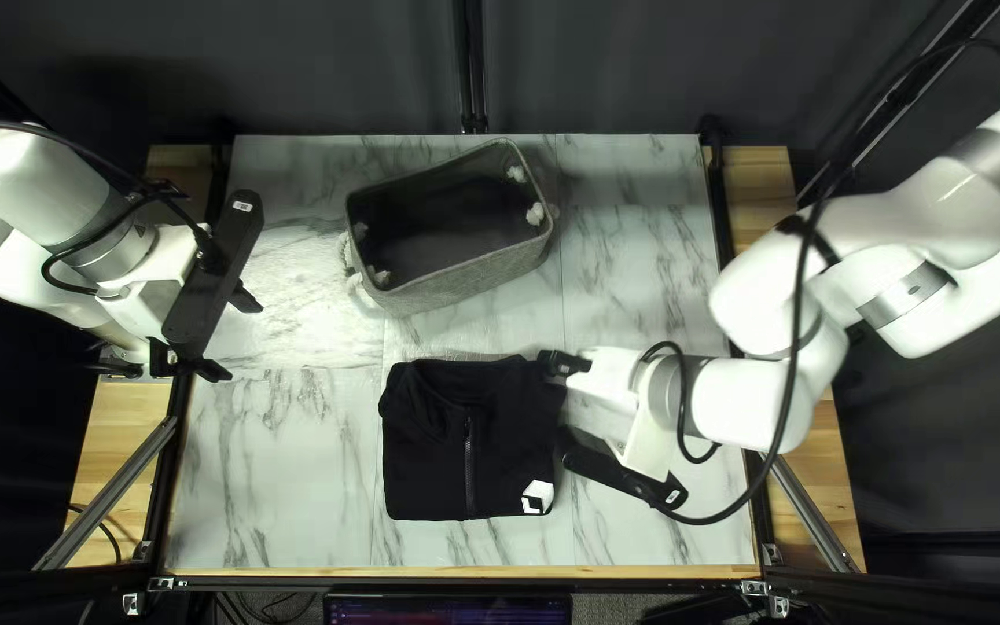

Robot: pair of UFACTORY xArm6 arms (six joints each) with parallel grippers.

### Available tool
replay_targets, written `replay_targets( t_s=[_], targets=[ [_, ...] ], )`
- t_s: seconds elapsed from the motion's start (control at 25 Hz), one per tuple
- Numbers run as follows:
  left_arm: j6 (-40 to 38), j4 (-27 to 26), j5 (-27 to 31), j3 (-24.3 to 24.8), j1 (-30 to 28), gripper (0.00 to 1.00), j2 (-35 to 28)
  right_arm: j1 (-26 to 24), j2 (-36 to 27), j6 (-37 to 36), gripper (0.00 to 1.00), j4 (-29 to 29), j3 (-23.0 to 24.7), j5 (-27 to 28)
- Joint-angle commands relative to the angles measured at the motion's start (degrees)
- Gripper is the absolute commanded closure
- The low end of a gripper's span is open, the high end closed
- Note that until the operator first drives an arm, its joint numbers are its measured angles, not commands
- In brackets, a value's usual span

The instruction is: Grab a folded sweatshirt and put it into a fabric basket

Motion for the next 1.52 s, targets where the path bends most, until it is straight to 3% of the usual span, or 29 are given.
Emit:
replay_targets(
  t_s=[0.04, 0.2, 0.52, 1.12, 1.16, 1.28, 1.4, 1.52],
  targets=[
    [0.0, 0.0, 0.0, 0.0, 0.0, 0.0, 0.0, -2.3, 2.97, -2.23, 0.0, 1.29, 0.9, -4.98],
    [0.0, 0.0, 0.0, 0.0, 0.0, 0.0, 0.0, -2.67, 4.98, -4.52, 0.0, 3.71, 1.26, -6.47],
    [0.0, 0.0, 0.0, 0.0, 0.0, 0.0, 0.0, -2.82, 9.9, -3.39, 0.0, 1.13, 2.67, -9.9],
    [0.0, 0.0, 0.0, 0.0, 0.0, 0.0, 0.0, -3.07, 9.73, -5.45, 0.0, 2.64, 2.93, -10.39],
    [0.0, 0.0, 0.0, 0.0, 0.0, 0.0, 0.0, -3.04, 9.53, -5.13, 0.0, 2.1, 3.28, -10.16],
    [0.0, 0.0, 0.0, 0.0, 0.0, 0.0, 0.0, -1.0, 10.02, -7.94, 0.0, 7.41, -1.16, -3.76],
    [0.0, 0.0, 0.0, 0.0, 0.0, 0.0, 0.0, -0.5, 9.4, -7.27, 0.0, 6.26, -1.59, -2.33],
    [0.0, 0.0, 0.0, 0.0, 0.0, 0.0, 0.0, -1.06, 8.24, -4.74, 0.0, 1.03, -0.5, -3.67]
  ],
)
